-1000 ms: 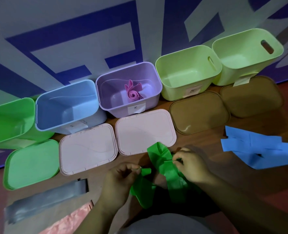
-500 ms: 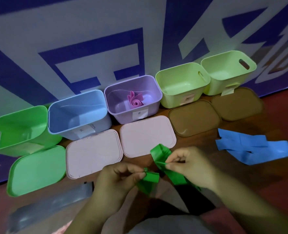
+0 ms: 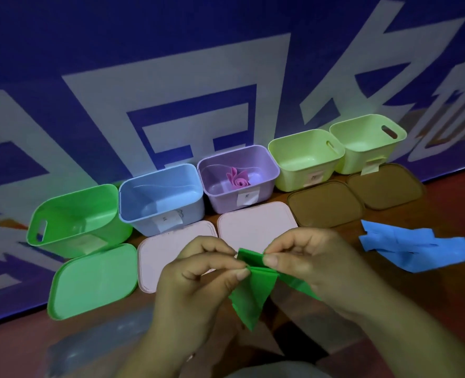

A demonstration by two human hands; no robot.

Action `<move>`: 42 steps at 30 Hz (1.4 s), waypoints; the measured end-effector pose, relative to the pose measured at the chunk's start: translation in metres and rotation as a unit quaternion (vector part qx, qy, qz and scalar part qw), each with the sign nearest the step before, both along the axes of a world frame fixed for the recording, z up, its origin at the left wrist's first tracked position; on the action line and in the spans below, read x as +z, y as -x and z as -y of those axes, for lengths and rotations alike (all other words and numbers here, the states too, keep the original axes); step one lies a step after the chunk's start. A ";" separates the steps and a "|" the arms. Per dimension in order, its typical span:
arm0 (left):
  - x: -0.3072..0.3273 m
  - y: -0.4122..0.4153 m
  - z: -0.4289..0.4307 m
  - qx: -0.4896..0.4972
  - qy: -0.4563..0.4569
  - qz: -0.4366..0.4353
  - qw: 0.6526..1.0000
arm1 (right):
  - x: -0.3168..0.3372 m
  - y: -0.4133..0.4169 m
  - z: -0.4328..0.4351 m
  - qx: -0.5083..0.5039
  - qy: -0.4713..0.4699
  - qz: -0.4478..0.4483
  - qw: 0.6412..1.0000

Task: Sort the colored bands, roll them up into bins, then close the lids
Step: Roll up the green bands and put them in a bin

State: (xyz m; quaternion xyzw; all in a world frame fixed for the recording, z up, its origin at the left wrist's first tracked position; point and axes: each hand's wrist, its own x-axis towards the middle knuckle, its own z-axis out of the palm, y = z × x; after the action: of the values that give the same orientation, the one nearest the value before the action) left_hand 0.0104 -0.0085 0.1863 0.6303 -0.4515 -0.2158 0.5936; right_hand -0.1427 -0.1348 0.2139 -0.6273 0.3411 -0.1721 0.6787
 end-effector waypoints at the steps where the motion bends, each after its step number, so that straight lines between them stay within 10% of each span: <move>1: 0.002 -0.001 -0.004 0.009 0.001 -0.001 1.000 | 0.003 -0.002 -0.005 0.002 -0.003 0.003 1.000; 26: 0.005 0.023 -0.010 0.066 0.022 -0.128 0.989 | -0.005 0.011 -0.030 0.009 -0.048 0.056 0.997; 42: -0.081 0.039 0.030 0.009 -0.197 -0.183 0.963 | -0.120 0.035 0.002 -0.084 -0.088 -0.055 0.991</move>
State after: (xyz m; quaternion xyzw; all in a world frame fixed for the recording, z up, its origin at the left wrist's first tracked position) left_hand -0.0289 -0.0384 0.1051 0.6884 -0.2785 -0.4068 0.5320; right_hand -0.1773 -0.1371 0.0936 -0.5431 0.4431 -0.1627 0.6944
